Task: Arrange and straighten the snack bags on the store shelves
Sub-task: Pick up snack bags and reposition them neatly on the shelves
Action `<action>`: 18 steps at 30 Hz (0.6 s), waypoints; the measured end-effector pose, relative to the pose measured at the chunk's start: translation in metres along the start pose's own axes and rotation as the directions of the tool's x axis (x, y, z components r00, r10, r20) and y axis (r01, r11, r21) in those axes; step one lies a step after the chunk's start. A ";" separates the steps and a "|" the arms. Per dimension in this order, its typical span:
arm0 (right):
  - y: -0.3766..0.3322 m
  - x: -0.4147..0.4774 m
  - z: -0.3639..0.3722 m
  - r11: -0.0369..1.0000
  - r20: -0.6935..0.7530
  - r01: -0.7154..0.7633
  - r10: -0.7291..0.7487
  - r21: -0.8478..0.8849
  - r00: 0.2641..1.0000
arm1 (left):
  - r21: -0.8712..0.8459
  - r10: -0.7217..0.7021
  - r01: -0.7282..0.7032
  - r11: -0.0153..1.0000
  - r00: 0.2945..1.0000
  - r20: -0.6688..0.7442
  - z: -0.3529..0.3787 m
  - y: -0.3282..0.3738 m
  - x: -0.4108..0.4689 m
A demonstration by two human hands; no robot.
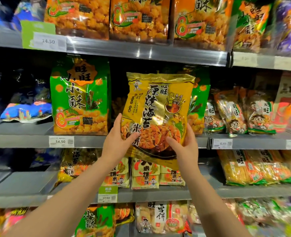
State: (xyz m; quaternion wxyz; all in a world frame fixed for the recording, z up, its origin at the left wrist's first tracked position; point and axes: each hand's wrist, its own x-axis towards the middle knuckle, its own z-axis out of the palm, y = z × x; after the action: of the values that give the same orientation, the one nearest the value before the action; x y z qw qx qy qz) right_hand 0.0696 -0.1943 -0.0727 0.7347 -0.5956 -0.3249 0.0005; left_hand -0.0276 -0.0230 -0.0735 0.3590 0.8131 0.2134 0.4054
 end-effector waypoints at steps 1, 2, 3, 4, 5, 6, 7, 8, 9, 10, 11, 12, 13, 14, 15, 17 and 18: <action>0.004 -0.004 0.001 1.000 0.012 -0.011 0.011 0.002 1.000 | 0.022 0.000 0.000 1.000 1.000 -0.024 -0.002 -0.001 -0.006; 0.006 -0.008 0.003 1.000 0.028 -0.013 0.013 -0.001 1.000 | 0.044 0.000 0.003 0.999 0.999 -0.052 -0.005 -0.001 -0.012; 0.009 -0.013 0.005 1.000 0.045 -0.008 0.009 -0.010 0.999 | 0.062 0.000 0.004 0.998 0.997 -0.079 -0.009 -0.002 -0.018; 0.011 -0.017 0.008 1.000 0.062 -0.001 0.002 -0.025 0.998 | 0.078 0.004 0.004 0.997 0.995 -0.103 -0.013 -0.003 -0.024; 0.012 -0.022 0.012 0.999 0.079 0.005 -0.001 -0.048 0.997 | 0.094 0.007 0.005 0.996 0.992 -0.125 -0.018 -0.004 -0.030; 0.012 -0.026 0.017 0.998 0.095 0.008 -0.002 -0.068 0.995 | 0.111 0.007 0.010 0.994 0.989 -0.148 -0.023 -0.005 -0.037; 0.014 -0.030 0.022 0.996 0.108 0.008 0.001 -0.084 0.994 | 0.131 0.001 0.022 0.991 0.985 -0.173 -0.028 -0.007 -0.044; 0.017 -0.034 0.027 0.995 0.121 0.010 0.003 -0.101 0.993 | 0.150 -0.005 0.035 0.988 0.980 -0.197 -0.034 -0.011 -0.051; 0.020 -0.037 0.033 0.990 0.133 0.015 0.004 -0.137 0.991 | 0.162 -0.016 0.052 0.985 0.976 -0.218 -0.040 -0.014 -0.058; 0.023 -0.041 0.040 0.984 0.150 0.028 -0.001 -0.174 0.989 | 0.167 -0.029 0.070 0.983 0.971 -0.236 -0.046 -0.019 -0.065; 0.025 -0.045 0.047 0.978 0.170 0.041 -0.006 -0.205 0.985 | 0.166 -0.041 0.086 0.982 0.967 -0.253 -0.051 -0.024 -0.071; 0.029 -0.049 0.054 0.973 0.190 0.054 -0.010 -0.227 0.982 | 0.162 -0.051 0.097 0.982 0.962 -0.269 -0.057 -0.030 -0.077; 0.033 -0.053 0.062 0.966 0.210 0.062 -0.008 -0.251 0.978 | 0.157 -0.054 0.102 0.982 0.957 -0.285 -0.062 -0.037 -0.084; 0.038 -0.058 0.071 0.959 0.229 0.068 -0.003 -0.276 0.973 | 0.155 -0.056 0.106 0.982 0.953 -0.298 -0.067 -0.044 -0.090; 0.044 -0.062 0.080 0.950 0.248 0.066 0.013 -0.305 0.969 | 0.157 -0.060 0.114 0.981 0.949 -0.309 -0.073 -0.052 -0.096; 0.056 -0.072 0.097 0.933 0.282 0.055 0.051 -0.356 0.958 | 0.167 -0.088 0.149 0.975 0.942 -0.325 -0.086 -0.070 -0.106; 0.061 -0.078 0.107 0.924 0.290 0.034 0.085 -0.381 0.953 | 0.181 -0.101 0.168 0.969 0.938 -0.332 -0.092 -0.081 -0.111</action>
State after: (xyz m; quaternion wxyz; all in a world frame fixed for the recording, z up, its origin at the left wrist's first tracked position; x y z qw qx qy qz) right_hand -0.0191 -0.1134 -0.1550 0.5466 -0.7241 -0.4189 0.0375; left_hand -0.1712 -0.0035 -0.1526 0.2603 0.7527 0.3650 0.4822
